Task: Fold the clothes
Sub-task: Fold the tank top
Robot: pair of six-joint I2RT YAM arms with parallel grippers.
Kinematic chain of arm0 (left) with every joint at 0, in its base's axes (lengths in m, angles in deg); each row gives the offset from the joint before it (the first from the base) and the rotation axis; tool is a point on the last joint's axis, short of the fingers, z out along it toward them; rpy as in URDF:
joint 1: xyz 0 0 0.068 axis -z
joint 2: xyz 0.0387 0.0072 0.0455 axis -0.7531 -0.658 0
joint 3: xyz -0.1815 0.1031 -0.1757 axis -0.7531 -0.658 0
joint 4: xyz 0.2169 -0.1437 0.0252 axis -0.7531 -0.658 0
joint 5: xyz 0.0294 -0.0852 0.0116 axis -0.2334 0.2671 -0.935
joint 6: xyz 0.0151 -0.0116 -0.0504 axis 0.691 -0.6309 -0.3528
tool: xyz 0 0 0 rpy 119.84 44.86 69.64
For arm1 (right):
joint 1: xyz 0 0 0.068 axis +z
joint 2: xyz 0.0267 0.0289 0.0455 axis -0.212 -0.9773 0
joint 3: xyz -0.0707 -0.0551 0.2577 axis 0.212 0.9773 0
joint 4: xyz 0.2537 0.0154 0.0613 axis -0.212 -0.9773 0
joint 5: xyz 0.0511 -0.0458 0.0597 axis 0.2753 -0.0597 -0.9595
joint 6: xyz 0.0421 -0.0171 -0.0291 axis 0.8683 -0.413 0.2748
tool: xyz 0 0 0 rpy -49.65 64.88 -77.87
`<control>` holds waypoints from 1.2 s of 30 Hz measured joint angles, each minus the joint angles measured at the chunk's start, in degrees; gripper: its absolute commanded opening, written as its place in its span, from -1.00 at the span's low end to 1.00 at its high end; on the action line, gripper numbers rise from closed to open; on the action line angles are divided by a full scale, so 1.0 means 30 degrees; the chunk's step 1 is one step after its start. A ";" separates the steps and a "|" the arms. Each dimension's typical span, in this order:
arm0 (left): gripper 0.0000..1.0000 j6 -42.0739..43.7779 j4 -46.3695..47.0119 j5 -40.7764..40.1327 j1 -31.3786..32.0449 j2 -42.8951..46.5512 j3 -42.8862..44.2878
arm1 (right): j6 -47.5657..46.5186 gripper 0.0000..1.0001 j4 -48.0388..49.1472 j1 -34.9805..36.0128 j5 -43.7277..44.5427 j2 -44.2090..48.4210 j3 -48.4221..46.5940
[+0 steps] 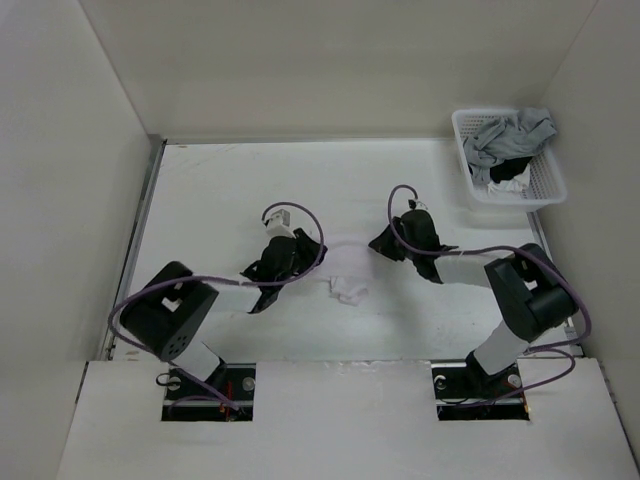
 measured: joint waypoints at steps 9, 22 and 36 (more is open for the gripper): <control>-0.01 0.1413 -0.3126 -0.0466 0.0852 0.9610 -0.2280 | -0.0823 0.24 -0.0357 0.0095 0.0962 0.7796 0.1763; 0.10 0.2987 -1.3260 -0.2149 -0.2018 1.7420 -0.2514 | -0.2091 0.47 -0.0248 0.0000 0.6513 1.4790 0.7883; 0.11 0.3155 -1.4418 -0.1982 -0.2754 1.4906 -0.2514 | -0.1931 0.49 0.0197 -0.0291 0.7184 1.4622 0.8036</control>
